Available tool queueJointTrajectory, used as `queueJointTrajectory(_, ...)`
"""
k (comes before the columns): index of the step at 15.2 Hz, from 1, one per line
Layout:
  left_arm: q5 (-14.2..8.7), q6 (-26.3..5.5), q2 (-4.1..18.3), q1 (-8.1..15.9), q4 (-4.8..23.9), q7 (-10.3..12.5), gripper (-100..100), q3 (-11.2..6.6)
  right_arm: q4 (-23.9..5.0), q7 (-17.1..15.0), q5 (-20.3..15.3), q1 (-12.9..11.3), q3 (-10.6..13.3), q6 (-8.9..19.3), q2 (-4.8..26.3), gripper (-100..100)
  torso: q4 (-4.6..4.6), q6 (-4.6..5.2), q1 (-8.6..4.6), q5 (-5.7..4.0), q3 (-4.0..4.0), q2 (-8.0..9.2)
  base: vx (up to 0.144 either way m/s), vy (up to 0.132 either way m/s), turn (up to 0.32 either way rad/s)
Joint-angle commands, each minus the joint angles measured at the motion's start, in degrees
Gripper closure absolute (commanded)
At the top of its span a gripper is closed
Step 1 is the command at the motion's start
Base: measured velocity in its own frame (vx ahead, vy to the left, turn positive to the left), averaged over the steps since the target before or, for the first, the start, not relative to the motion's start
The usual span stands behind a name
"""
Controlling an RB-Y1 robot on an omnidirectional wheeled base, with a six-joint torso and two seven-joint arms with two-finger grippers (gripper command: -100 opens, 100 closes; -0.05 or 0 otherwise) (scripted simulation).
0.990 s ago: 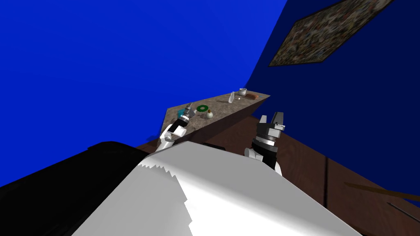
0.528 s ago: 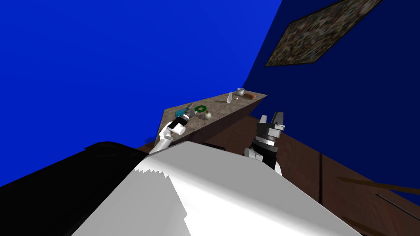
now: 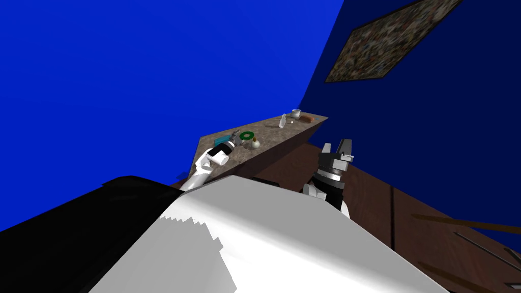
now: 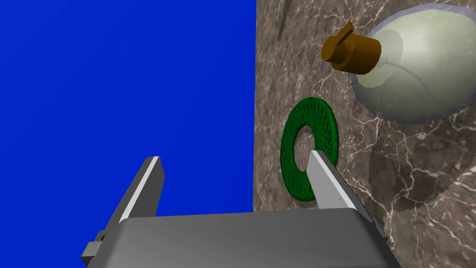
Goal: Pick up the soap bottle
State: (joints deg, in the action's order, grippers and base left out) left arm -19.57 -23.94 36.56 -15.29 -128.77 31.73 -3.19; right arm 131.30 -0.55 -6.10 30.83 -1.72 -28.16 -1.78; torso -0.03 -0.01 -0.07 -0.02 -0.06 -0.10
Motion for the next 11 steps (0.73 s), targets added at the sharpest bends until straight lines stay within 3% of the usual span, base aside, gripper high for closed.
queueJointTrajectory(1, -2.3, -2.9, 2.0, 1.0, 0.4, 2.3, -100, -0.17, 0.0, 0.0, 0.0, 0.0, 0.0, 0.0, 0.0, 0, 0.00, 0.00, 0.00, 0.00, 0.00, 0.00, 0.021, -0.017, -0.083)
queueJointTrajectory(3, -2.3, -4.5, 2.0, 1.0, 0.4, 2.3, -100, -0.17, 0.0, 0.0, 0.0, 0.0, 0.0, 0.0, 0.0, 0, 0.00, 0.02, -0.02, 0.00, -0.01, -0.02, 0.027, -0.017, -0.060)
queueJointTrajectory(4, -4.4, -6.3, 3.9, 2.1, 0.8, 4.5, -100, -0.34, 0.0, 0.0, 0.0, 0.0, 0.0, 0.0, 0.0, 0, 0.00, 0.00, -0.01, 0.00, 0.00, -0.01, 0.039, -0.023, -0.077)
queueJointTrajectory(7, -4.4, -8.4, 3.9, 2.1, 0.8, 4.5, -100, -0.34, 0.0, 0.0, 0.0, 0.0, 0.0, 0.0, 0.0, 0, -0.01, 0.00, -0.02, 0.00, -0.03, -0.06, 0.031, -0.016, -0.034)
queueJointTrajectory(8, -6.5, -10.5, 5.7, 3.1, 1.2, 6.7, -100, -0.51, 0.0, 0.0, 0.0, 0.0, 0.0, 0.0, 0.0, 0, 0.00, 0.00, -0.01, 0.00, -0.01, -0.01, 0.018, -0.023, -0.078)
queueJointTrajectory(10, -6.5, -12.2, 5.7, 3.1, 1.2, 6.7, -100, -0.51, 0.0, 0.0, 0.0, 0.0, 0.0, 0.0, 0.0, 0, 0.00, 0.02, -0.05, -0.01, -0.01, -0.02, 0.026, -0.021, -0.069)
queueJointTrajectory(11, -8.7, -13.8, 7.4, 4.1, 1.5, 8.9, -100, -0.67, 0.0, 0.0, 0.0, 0.0, 0.0, 0.0, 0.0, 0, 0.00, 0.00, -0.03, -0.01, 0.00, -0.01, 0.039, -0.020, -0.070)
